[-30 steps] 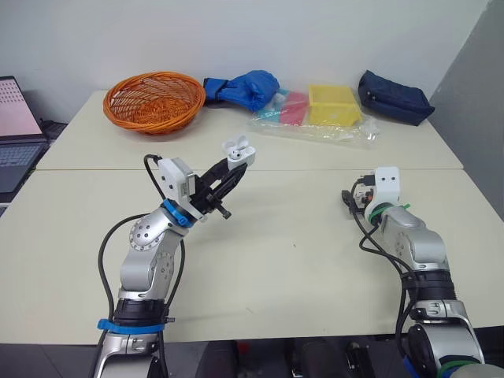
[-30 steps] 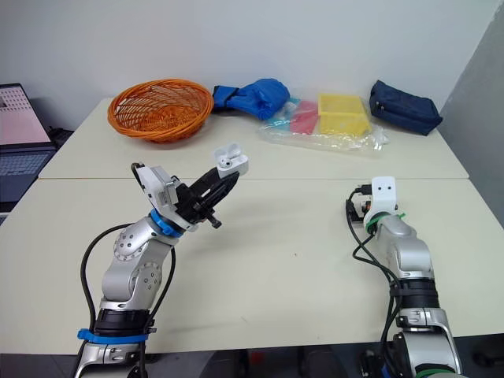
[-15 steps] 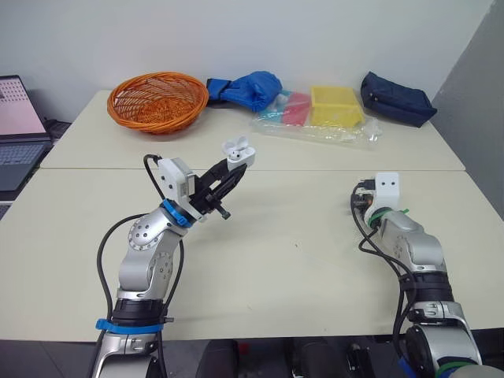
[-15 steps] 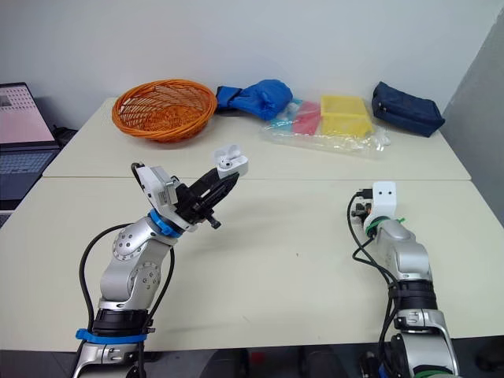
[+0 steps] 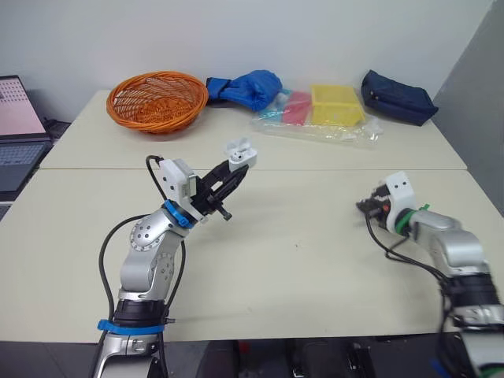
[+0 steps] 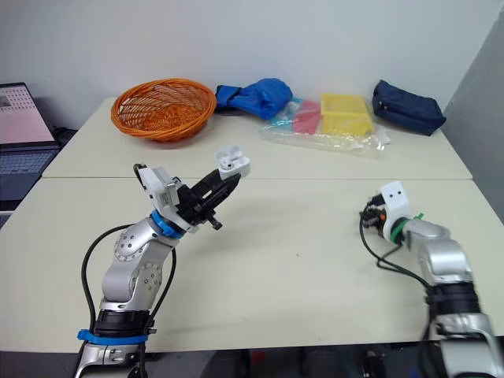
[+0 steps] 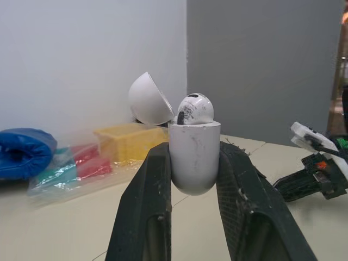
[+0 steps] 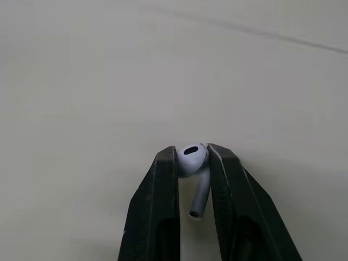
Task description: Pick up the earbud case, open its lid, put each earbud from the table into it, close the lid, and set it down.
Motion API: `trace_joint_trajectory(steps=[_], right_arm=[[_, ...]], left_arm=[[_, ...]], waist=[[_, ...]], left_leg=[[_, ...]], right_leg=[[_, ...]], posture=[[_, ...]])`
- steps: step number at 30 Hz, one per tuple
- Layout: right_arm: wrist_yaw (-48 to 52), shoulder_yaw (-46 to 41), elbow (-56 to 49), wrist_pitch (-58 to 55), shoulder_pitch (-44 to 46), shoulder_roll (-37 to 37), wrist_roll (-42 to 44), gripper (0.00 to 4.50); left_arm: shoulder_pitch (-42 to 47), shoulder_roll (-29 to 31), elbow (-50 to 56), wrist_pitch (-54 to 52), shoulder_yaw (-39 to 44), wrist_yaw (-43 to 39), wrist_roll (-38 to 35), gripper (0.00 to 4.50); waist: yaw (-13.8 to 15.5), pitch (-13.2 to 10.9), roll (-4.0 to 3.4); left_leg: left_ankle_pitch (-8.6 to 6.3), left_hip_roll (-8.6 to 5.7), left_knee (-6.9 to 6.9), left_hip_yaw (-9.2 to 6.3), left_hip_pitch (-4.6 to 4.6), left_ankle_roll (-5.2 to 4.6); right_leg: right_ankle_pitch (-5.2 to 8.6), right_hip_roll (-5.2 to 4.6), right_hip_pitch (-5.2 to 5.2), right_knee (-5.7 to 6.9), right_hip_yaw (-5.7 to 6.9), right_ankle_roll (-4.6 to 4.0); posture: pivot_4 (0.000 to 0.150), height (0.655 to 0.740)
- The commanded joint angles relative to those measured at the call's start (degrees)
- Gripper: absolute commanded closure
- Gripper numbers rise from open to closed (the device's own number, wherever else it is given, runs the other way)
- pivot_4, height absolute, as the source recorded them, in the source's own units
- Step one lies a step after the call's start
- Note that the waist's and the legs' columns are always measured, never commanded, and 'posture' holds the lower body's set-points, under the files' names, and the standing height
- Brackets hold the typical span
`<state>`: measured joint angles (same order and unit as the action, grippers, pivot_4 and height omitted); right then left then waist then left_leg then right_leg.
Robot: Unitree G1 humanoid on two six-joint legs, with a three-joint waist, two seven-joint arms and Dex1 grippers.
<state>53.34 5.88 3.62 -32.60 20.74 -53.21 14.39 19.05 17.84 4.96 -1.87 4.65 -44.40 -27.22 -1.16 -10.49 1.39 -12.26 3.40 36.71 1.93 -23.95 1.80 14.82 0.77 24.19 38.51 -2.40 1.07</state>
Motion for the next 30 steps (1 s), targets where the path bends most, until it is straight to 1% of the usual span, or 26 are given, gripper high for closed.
trace_joint_trajectory(steps=[1,2,3,6,8,12,16,20,23,25,27,30], right_arm=[[19.73,2.09,-2.06,11.93,-1.77,-13.34,-3.11,4.10],[22.69,3.03,-0.12,15.48,-1.61,-15.91,-4.35,4.10],[25.22,4.55,3.15,21.49,-1.33,-18.47,-7.30,4.10],[29.76,9.27,12.49,33.19,1.41,-21.31,-15.98,4.10],[31.03,11.57,17.57,36.77,4.11,-20.88,-20.01,4.10],[25.28,13.96,26.88,44.92,11.13,-15.72,-27.24,4.10],[25.89,13.02,29.22,43.33,12.87,-12.62,-27.48,4.10],[25.83,12.26,29.90,43.94,13.18,-11.48,-27.65,4.10],[25.59,11.45,30.39,43.42,12.93,-11.10,-27.46,4.10],[25.50,10.77,30.48,42.70,12.58,-10.83,-27.30,4.10],[26.45,10.01,29.62,40.08,11.40,-10.73,-26.59,3.35],[25.97,9.30,29.27,39.55,10.29,-10.91,-27.00,2.41]], left_arm=[[-0.36,-0.30,2.21,0.94,0.44,0.07,-0.87,3.74],[-0.44,-0.45,2.23,0.95,0.50,0.16,-0.87,3.74],[-0.66,-0.73,2.23,1.06,0.50,0.35,-0.77,3.74],[-1.34,-1.66,2.68,1.25,0.12,1.05,-0.41,3.74],[-1.64,-2.01,3.30,1.10,-0.22,1.43,-0.25,3.74],[-2.28,-2.01,4.60,0.53,-0.37,2.19,-0.38,3.74],[-2.91,-1.59,5.45,0.00,-0.22,2.65,-0.59,3.74],[-3.01,-1.30,5.80,-0.33,-0.23,2.83,-0.70,3.74],[-2.85,-1.23,5.85,-0.54,-0.23,2.79,-0.71,3.74],[-2.75,-1.17,5.88,-0.69,-0.20,2.70,-0.77,3.74],[-2.19,-1.28,5.55,-0.93,-0.30,2.62,-0.78,3.74],[-1.73,-1.26,5.26,-1.14,-0.38,2.38,-0.80,3.74]], waist=[[-0.19,-0.01,-0.02],[-0.39,-0.03,0.04],[-0.74,-0.03,0.14],[-1.28,-0.07,0.20],[-1.37,-0.08,0.18],[-2.07,-0.11,0.23],[-2.06,-0.09,0.28],[-2.07,-0.06,0.44],[-2.08,-0.10,0.50],[-2.10,-0.10,0.50],[-2.09,-0.09,0.50],[-1.96,-0.09,0.50]], left_leg=[[-0.04,-0.14,0.02,0.07,0.02,-0.07],[-0.05,-0.09,0.02,0.03,0.04,-0.08],[-0.05,-0.04,0.05,0.03,0.06,-0.07],[-0.05,0.04,0.12,0.09,0.24,-0.07],[-0.05,0.04,0.17,0.15,0.31,-0.07],[-0.04,0.02,0.22,0.26,0.45,-0.06],[-0.03,0.01,0.24,0.26,0.51,-0.04],[-0.03,0.03,0.25,0.30,0.59,-0.04],[-0.03,0.04,0.22,0.32,1.02,-0.04],[-0.03,0.05,0.21,0.32,1.13,-0.04],[-0.03,0.06,0.23,0.31,1.13,-0.04],[-0.03,0.05,0.23,0.29,1.12,-0.04]], right_leg=[[0.01,0.02,0.00,0.00,-0.03,0.01],[0.02,0.04,-0.04,-0.05,-0.01,0.01],[0.01,0.08,-0.04,-0.04,0.02,0.01],[-0.04,0.17,-0.12,0.05,-0.02,-0.07],[-0.05,0.17,-0.11,0.17,-0.07,-0.11],[-0.06,0.17,-0.11,0.36,-0.21,-0.12],[-0.09,0.17,-0.19,0.38,-0.21,-0.11],[-0.10,0.16,-0.26,0.37,-0.27,-0.10],[-0.08,0.15,-0.67,0.35,-0.28,-0.13],[0.11,0.15,-0.76,0.36,-0.28,-0.47],[0.11,0.16,-0.77,0.39,-0.28,-0.51],[0.09,0.15,-0.79,0.39,-0.25,-0.47]], posture=[[0.150,0.7400],[0.150,0.7400],[0.150,0.7400],[0.150,0.7400],[0.150,0.7400],[0.150,0.7400],[0.150,0.7400],[0.150,0.7400],[0.150,0.7400],[0.150,0.7400],[0.150,0.7400],[0.150,0.7400]])
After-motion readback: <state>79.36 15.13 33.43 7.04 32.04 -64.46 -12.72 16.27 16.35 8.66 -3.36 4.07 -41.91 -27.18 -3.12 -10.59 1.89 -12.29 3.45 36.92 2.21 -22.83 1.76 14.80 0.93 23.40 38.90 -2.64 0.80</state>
